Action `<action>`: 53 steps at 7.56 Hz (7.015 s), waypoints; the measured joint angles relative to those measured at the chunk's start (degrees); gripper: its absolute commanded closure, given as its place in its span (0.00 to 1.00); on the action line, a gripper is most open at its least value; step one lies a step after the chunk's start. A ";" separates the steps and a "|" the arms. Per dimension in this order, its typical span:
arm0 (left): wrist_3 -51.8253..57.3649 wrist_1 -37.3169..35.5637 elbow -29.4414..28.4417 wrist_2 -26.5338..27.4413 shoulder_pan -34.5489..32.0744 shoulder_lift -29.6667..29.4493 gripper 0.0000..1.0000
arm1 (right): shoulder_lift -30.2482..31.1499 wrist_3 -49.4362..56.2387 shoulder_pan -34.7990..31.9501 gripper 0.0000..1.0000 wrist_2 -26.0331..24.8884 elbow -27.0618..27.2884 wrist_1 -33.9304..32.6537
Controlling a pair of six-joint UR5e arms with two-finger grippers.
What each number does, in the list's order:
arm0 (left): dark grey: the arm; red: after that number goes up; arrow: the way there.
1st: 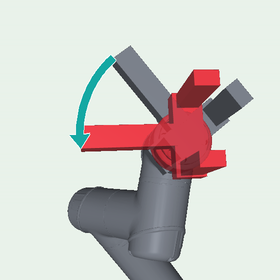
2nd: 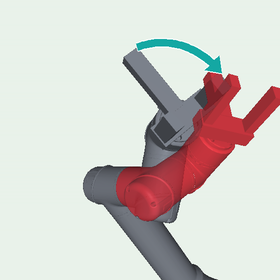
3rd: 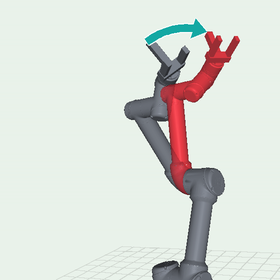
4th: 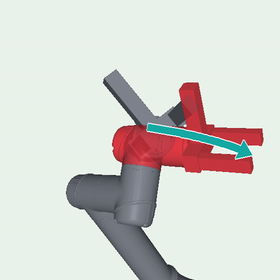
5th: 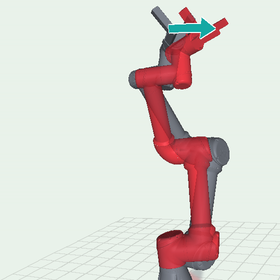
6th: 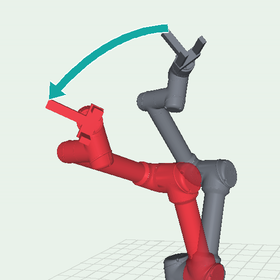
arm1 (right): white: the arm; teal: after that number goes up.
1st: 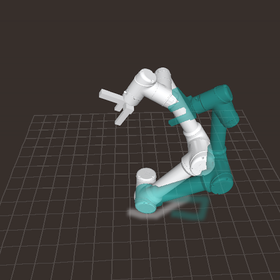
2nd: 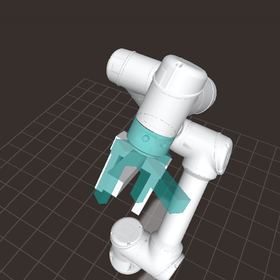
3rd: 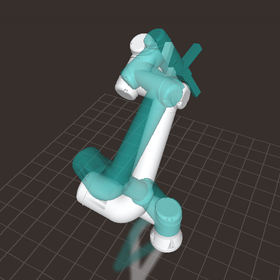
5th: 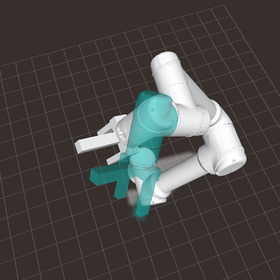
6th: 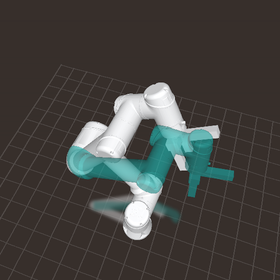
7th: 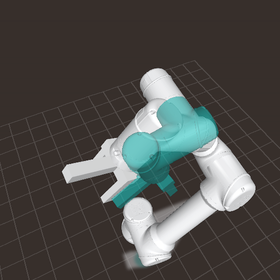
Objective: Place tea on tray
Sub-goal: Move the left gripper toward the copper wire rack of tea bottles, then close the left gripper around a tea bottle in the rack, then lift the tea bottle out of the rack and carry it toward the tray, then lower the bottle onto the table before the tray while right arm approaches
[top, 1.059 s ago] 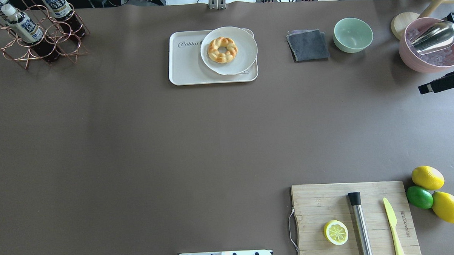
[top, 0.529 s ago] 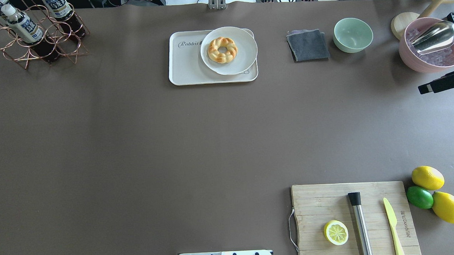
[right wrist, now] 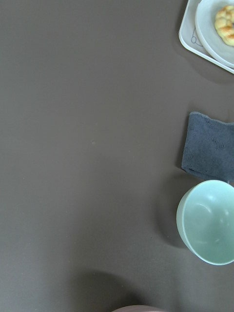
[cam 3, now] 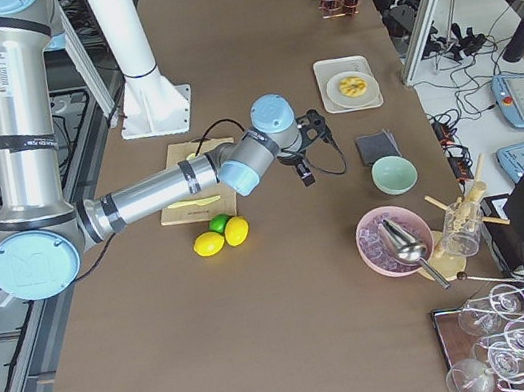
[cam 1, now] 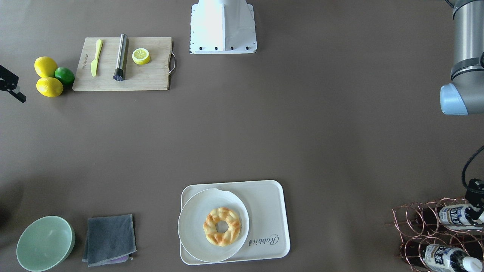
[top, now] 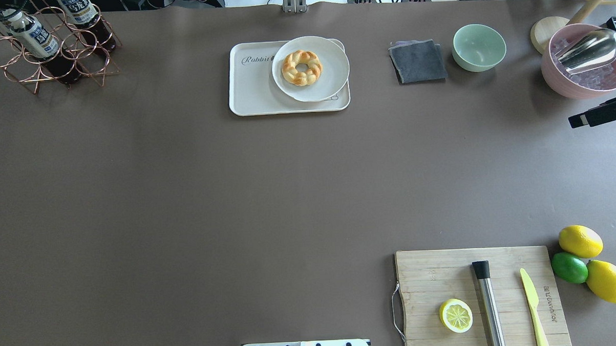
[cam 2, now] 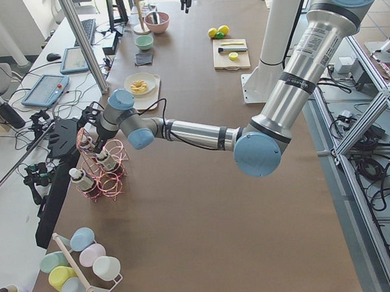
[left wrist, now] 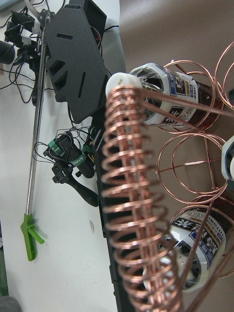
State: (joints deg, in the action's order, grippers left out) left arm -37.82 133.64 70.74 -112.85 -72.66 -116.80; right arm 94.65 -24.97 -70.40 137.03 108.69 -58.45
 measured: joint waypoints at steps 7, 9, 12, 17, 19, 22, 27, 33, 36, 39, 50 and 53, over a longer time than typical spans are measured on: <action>2.05 0.13 -1.67 -3.74 -2.96 0.10 0.31 | 0.01 0.01 0.00 0.00 0.08 0.26 0.00; 1.66 1.25 -2.64 -3.13 -2.42 0.04 0.32 | 0.08 0.01 0.00 0.00 0.08 0.43 0.00; -0.27 2.38 -2.87 -2.82 -1.44 -0.01 0.37 | 0.17 0.01 0.00 0.00 0.08 0.44 0.00; -0.41 3.20 -3.84 -2.34 -0.83 0.02 0.83 | 0.14 0.01 -0.03 0.00 0.08 0.41 0.00; -0.41 3.28 -3.89 -2.31 -0.82 0.03 1.00 | 0.18 0.05 -0.08 0.00 0.08 0.46 0.00; -0.47 2.89 -1.65 -2.95 -1.55 0.09 1.00 | 0.24 0.10 -0.09 0.00 0.15 0.53 0.00; 0.21 -7.53 9.76 -8.53 -8.33 0.86 1.00 | 0.35 0.19 -0.09 0.00 0.23 0.56 0.00; 0.29 -15.36 34.13 -8.26 -4.49 7.36 1.00 | -1.97 0.14 -0.09 0.01 6.71 1.58 2.61; -0.46 -15.57 39.87 -5.04 6.53 7.36 1.00 | -3.79 -0.39 1.85 0.01 4.25 4.21 2.88; -1.55 -15.90 41.18 1.90 18.28 3.93 1.00 | -8.42 -0.36 8.97 0.01 -5.05 5.00 2.90; -1.85 -26.59 39.55 35.65 50.53 -7.91 1.00 | -15.06 -0.17 20.90 0.01 -19.11 5.04 2.72; -1.76 -26.59 39.20 37.34 51.59 -7.97 0.39 | -15.10 -0.33 20.99 0.01 -19.08 5.04 2.76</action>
State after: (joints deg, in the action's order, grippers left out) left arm -39.59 107.05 109.94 -75.51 -21.07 -124.76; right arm 79.55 -25.29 -49.41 117.95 113.73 -55.68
